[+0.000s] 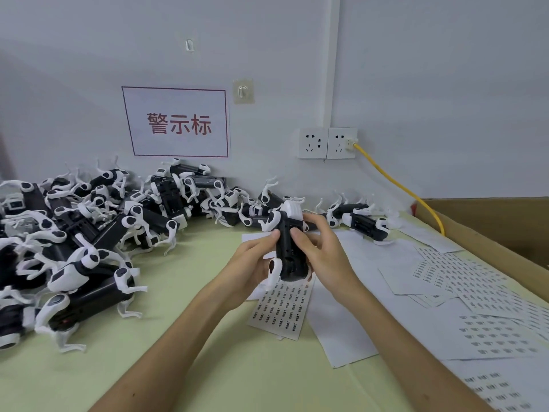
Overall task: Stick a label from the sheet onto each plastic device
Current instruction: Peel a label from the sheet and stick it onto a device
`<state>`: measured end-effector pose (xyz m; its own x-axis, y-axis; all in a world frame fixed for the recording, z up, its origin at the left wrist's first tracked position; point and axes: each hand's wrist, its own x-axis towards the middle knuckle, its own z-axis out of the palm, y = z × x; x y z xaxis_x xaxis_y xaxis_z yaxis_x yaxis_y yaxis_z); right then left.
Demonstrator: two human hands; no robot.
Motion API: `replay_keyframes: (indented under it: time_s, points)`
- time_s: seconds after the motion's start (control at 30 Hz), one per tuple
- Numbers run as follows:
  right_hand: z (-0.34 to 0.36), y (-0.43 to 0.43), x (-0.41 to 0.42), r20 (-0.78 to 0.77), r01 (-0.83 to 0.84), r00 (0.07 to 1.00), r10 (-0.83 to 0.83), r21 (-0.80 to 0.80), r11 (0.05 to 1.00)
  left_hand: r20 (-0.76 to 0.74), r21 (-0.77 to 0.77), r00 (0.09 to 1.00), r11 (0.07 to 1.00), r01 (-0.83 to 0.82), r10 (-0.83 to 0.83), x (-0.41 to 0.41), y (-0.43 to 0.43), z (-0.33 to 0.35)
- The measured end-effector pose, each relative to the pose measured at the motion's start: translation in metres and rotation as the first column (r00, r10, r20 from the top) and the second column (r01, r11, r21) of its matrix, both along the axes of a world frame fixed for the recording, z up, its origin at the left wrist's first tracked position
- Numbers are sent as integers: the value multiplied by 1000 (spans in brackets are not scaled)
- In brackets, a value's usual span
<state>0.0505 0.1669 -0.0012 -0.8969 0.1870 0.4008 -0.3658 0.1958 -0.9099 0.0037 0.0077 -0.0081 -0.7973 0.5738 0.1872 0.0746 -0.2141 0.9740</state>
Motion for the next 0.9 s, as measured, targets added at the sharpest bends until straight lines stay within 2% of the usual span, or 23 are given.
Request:
replay_keyframes:
  time_s: [0.1, 0.2, 0.3, 0.53, 0.73, 0.9]
  points:
    - [0, 2, 0, 3, -18, 1000, 18, 14, 1000, 81, 23, 996, 999, 27, -28, 2, 4, -3]
    - [0, 2, 2, 30, -184, 982, 186, -35, 982, 116, 42, 993, 999, -30, 25, 3, 6, -5]
    - [-4, 0, 3, 13, -257, 966, 257, 64, 964, 146, 68, 989, 997, -48, 38, 4, 7, -6]
    - [-5, -2, 5, -66, -18, 997, 33, 221, 975, 128, 2, 990, 999, -53, 52, 10, 13, -5]
    - [-5, -1, 3, -84, 78, 995, -53, 346, 935, 104, 5, 989, 995, -103, 102, 15, 17, -3]
    - [-4, -2, 0, -31, 13, 999, -8, 178, 984, 150, 84, 968, 973, -215, 201, 10, 15, -1]
